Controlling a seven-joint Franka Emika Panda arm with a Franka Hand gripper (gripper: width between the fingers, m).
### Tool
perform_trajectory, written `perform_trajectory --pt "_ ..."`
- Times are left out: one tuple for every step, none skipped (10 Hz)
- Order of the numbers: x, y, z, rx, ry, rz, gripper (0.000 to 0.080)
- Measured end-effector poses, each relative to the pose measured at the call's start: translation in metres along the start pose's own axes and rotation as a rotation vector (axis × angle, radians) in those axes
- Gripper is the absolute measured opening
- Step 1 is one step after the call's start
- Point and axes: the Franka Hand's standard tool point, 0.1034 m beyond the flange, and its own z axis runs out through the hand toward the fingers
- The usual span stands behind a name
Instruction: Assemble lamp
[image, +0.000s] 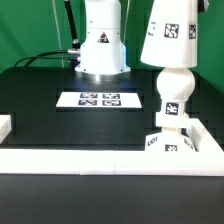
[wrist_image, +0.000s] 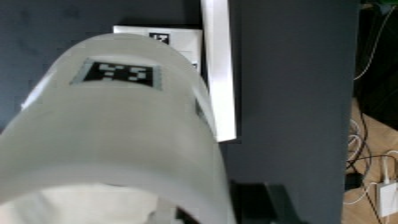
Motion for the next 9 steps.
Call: perform_trajectory --pt "-0.002 -0.002 0.006 -0.002 -0.006 -0.002 0.0045" --pt "-0.003 -0.004 0.013 -0.006 -0.010 -0.005 0.0045" --pt "-0.002 -0.003 0.024 -0.011 -0.012 -0.007 0.0045" --pt "-0.002 -0.003 0.035 -0.016 -0.014 -0.009 0.0045" --pt "-0.002 -0.003 0.046 -0.021 -0.016 -0.011 0.0045" --pt "-0.002 -0.003 0.057 -0.026 -0.021 -0.012 0.0045" --pt "-0.002 -0.002 0.070 -0.032 -0.026 -0.012 0.0045" --pt "-0.001 -0.001 0.079 -0.036 -0.030 -0.011 0.0045" --pt "0.004 -0.002 0.080 -0.034 -0.016 -0.012 0.0045"
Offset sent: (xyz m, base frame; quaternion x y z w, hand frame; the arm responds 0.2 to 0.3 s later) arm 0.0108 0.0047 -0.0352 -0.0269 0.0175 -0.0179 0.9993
